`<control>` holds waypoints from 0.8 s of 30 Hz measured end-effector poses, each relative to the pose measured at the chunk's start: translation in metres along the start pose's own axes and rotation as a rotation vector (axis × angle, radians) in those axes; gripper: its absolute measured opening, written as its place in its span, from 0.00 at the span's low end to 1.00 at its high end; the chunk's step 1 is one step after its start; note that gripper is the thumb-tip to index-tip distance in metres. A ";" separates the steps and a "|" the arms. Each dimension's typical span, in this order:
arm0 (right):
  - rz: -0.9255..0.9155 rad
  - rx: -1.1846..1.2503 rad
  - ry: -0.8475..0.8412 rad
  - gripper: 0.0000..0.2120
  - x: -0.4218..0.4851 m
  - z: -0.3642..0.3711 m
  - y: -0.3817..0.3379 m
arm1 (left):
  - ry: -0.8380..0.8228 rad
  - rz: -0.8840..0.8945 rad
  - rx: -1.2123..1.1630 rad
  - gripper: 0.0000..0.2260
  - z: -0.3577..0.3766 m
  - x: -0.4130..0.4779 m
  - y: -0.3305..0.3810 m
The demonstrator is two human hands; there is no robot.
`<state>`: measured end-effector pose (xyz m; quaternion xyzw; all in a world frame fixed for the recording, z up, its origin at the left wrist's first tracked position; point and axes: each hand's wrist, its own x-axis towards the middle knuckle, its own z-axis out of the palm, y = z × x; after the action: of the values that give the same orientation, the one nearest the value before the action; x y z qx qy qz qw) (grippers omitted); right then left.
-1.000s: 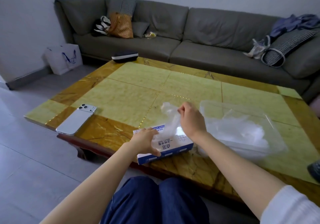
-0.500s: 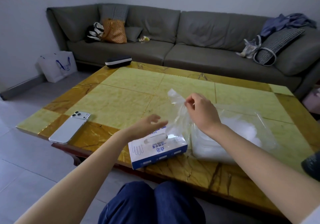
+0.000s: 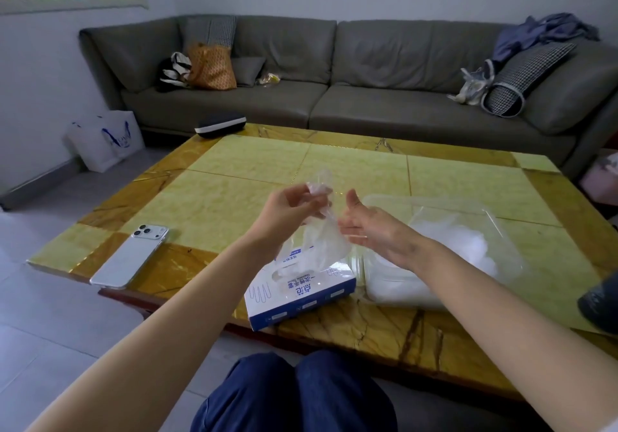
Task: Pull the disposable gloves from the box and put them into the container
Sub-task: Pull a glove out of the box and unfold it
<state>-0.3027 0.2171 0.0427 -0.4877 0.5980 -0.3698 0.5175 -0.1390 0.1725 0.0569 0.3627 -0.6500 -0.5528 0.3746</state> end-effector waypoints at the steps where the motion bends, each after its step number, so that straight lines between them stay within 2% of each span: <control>1: 0.035 0.091 -0.045 0.36 0.003 -0.002 0.003 | -0.024 -0.008 -0.029 0.06 -0.001 -0.001 0.000; 4: 0.122 0.270 -0.160 0.43 0.007 -0.004 0.008 | -0.085 -0.014 -0.115 0.08 -0.007 -0.002 -0.001; 9: 0.192 0.365 -0.212 0.45 0.007 0.001 0.009 | -0.135 -0.031 -0.185 0.07 -0.014 -0.003 -0.004; 11: 0.196 0.444 -0.225 0.42 0.006 0.004 0.008 | -0.156 -0.034 -0.216 0.07 -0.016 -0.004 -0.006; 12: 0.184 0.491 -0.209 0.36 0.005 0.007 0.008 | -0.161 -0.038 -0.227 0.07 -0.018 -0.004 -0.007; 14: 0.136 0.517 -0.101 0.22 0.004 0.009 0.006 | -0.144 -0.052 -0.220 0.06 -0.021 -0.004 -0.011; 15: 0.103 0.452 0.001 0.16 0.003 0.009 0.006 | -0.124 -0.065 -0.204 0.06 -0.024 -0.004 -0.014; 16: 0.065 0.369 0.108 0.14 0.003 0.007 0.005 | -0.099 -0.084 -0.181 0.06 -0.027 -0.003 -0.017; 19: -0.031 0.264 0.322 0.25 0.005 -0.005 0.008 | -0.028 -0.169 -0.037 0.06 -0.036 -0.006 -0.031; 20: -0.053 0.245 0.383 0.25 0.006 -0.009 0.008 | -0.011 -0.212 0.038 0.06 -0.039 -0.008 -0.035; 23: -0.121 0.121 0.507 0.11 0.006 -0.019 0.009 | 0.047 -0.337 0.255 0.05 -0.042 -0.006 -0.046; 24: -0.136 0.065 0.514 0.09 0.006 -0.022 0.009 | 0.079 -0.342 0.301 0.05 -0.042 -0.004 -0.045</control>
<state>-0.3256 0.2120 0.0370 -0.3998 0.6635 -0.5345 0.3379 -0.0977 0.1516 0.0163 0.5407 -0.6390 -0.4905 0.2423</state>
